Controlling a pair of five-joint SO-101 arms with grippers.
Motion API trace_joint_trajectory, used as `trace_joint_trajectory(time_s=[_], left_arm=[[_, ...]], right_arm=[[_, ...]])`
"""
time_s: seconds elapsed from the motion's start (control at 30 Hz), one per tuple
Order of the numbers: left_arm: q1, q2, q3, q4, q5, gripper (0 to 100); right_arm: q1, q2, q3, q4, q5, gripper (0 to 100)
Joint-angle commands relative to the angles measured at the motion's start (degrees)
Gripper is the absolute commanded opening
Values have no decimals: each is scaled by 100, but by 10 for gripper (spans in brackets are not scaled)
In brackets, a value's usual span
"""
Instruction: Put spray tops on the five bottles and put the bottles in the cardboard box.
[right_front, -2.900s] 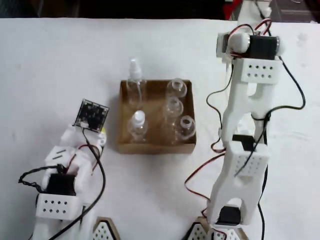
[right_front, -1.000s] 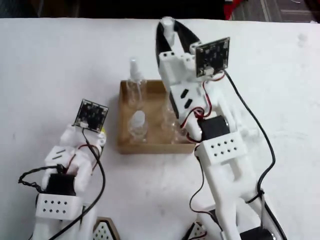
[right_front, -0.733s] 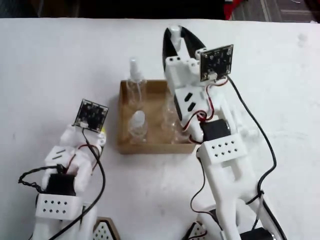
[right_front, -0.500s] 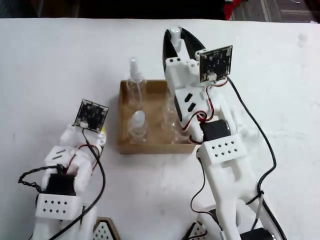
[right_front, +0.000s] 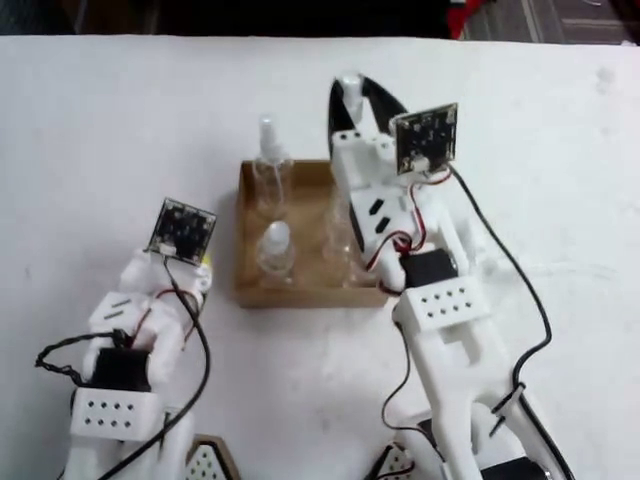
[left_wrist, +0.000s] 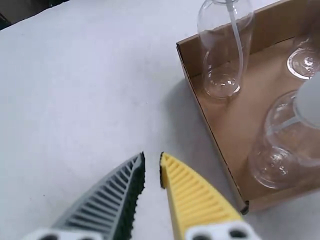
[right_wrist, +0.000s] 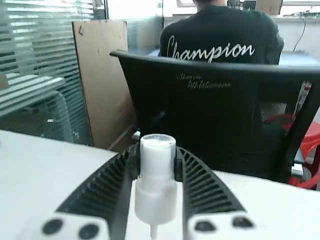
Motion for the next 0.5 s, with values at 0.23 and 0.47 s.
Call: trace_joint_trajectory(time_s=[0.23, 0.47], left_arm=[[-57, -92, -26, -105, -70, 80], [-57, -92, -26, -114, -70, 79]], right_arm=[[207, -48, 1451, -2369, -70, 15], [207, 391, 1591, -2431, -70, 15]])
